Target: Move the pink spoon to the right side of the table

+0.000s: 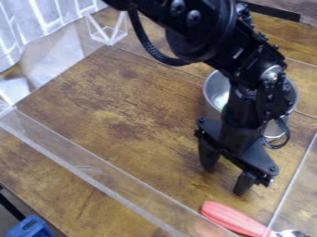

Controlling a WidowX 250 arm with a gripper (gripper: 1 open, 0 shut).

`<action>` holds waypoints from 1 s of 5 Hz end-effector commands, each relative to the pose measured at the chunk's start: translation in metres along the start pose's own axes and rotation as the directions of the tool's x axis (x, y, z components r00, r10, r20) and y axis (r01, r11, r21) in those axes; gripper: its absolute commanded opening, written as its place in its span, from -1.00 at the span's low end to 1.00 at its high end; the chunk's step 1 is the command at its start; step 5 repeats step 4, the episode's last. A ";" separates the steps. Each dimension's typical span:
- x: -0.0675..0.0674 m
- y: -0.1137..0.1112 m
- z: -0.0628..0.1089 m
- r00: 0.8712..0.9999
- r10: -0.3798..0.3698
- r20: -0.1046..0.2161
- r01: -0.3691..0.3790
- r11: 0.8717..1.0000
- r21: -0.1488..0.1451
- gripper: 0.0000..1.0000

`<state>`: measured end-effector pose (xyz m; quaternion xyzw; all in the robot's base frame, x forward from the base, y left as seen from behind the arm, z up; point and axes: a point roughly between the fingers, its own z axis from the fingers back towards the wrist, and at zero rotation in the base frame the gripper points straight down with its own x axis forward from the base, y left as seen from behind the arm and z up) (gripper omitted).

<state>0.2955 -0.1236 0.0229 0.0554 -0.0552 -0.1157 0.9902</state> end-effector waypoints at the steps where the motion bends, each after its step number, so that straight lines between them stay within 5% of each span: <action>1: -0.011 -0.002 0.014 0.999 -0.014 0.037 0.015 1.000 -0.004 1.00; 2: -0.011 -0.001 0.010 0.999 -0.013 0.035 0.013 1.000 0.004 -1.00; 3: -0.008 0.002 0.006 0.999 -0.002 0.032 0.001 1.000 0.015 1.00; 5: -0.005 0.009 0.001 0.998 0.065 0.023 -0.066 0.997 0.031 1.00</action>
